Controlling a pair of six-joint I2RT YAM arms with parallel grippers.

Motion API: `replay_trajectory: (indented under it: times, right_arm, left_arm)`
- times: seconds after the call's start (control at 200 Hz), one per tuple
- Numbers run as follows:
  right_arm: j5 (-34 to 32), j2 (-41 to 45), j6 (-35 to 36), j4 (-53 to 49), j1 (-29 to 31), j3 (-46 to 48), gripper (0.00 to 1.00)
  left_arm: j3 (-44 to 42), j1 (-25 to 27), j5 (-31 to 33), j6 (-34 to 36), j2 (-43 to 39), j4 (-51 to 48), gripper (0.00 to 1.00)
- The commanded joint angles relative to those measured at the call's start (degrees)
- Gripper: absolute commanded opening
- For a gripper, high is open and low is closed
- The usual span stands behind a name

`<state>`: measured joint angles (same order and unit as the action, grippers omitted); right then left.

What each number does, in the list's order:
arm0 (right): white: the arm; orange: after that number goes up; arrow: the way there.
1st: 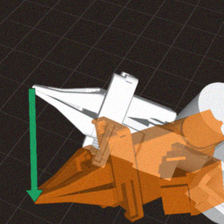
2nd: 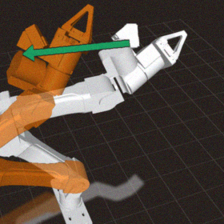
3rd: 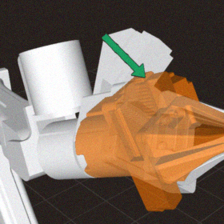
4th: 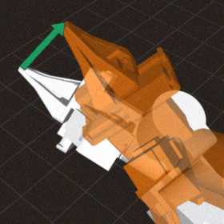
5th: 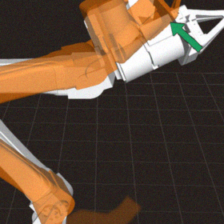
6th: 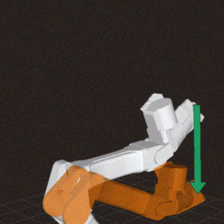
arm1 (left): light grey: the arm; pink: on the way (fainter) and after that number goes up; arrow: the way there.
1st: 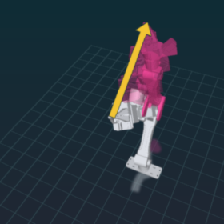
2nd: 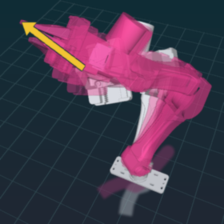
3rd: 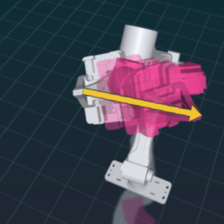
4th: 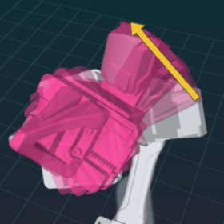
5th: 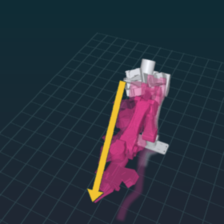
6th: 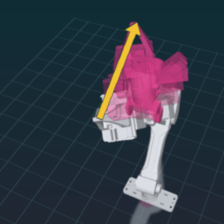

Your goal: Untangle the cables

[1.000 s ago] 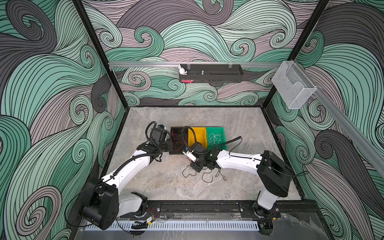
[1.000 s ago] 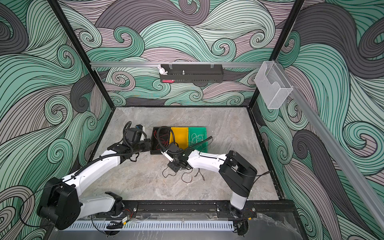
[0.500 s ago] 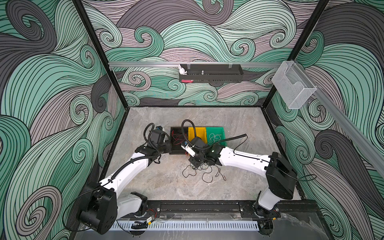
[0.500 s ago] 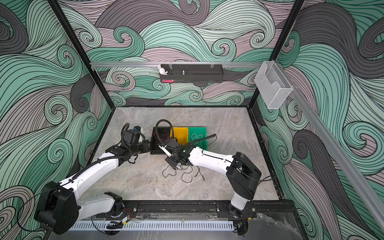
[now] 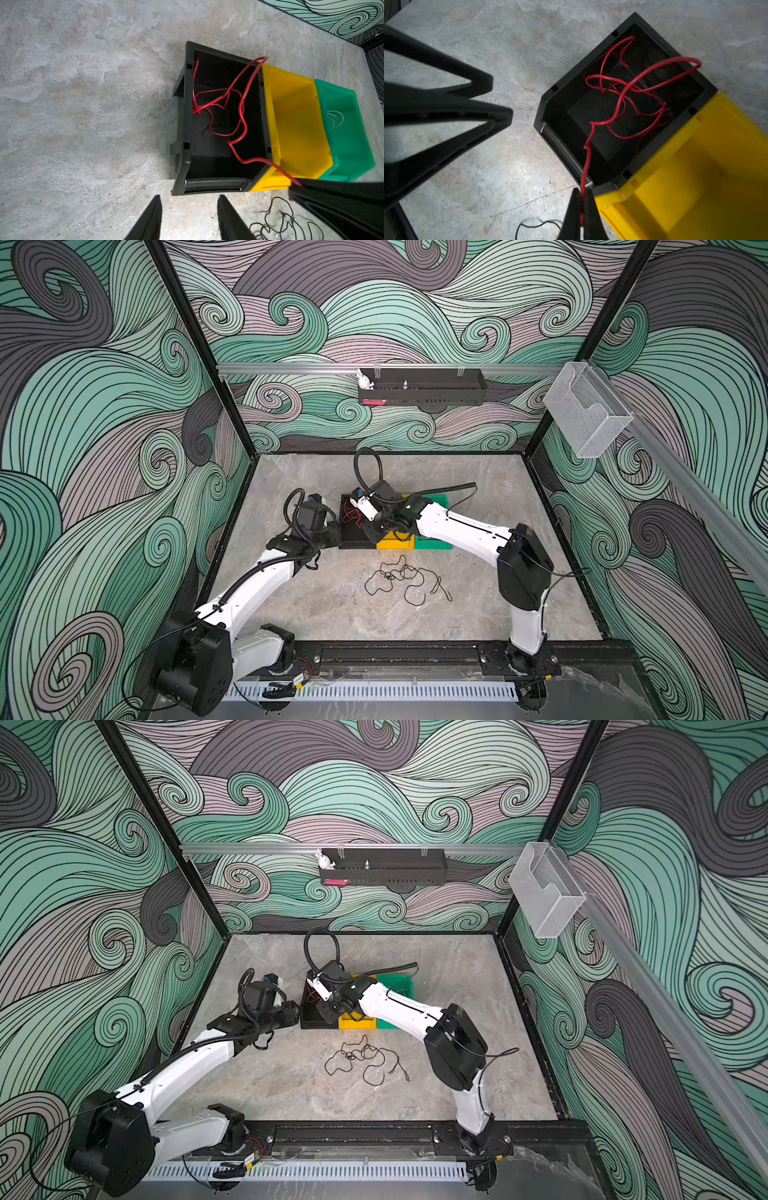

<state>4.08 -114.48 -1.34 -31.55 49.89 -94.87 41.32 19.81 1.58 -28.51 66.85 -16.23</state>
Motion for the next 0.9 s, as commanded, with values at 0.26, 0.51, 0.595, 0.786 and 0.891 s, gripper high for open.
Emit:
replay_trajectory:
  times: [0.26,0.51,0.595,0.786,0.891]
  right_arm:
    - [2.5,-13.0,-2.9,-9.1,-3.0,-16.9,0.02]
    - [1.5,-21.2,-4.4,-13.6,-3.5,-27.5,0.02]
    - [1.8,-23.6,-5.1,-14.8,-3.8,-30.7,0.02]
    - [2.3,-28.8,-6.0,-17.6,-4.2,-37.8,0.02]
    - [2.7,-30.9,-6.6,-18.3,-4.2,-40.3,0.02]
  left_arm:
    - [-0.5,-0.9,-1.3,-2.3,-0.7,1.1,0.45]
    - [-0.7,-0.9,-1.9,-2.8,-1.8,-0.1,0.44]
    - [-0.6,-0.9,-1.8,-2.8,-2.4,-0.7,0.44]
    - [-0.9,-1.0,-1.4,-2.7,-3.7,-1.5,0.44]
    - [-1.3,-1.0,-1.2,-2.5,-4.5,-1.7,0.44]
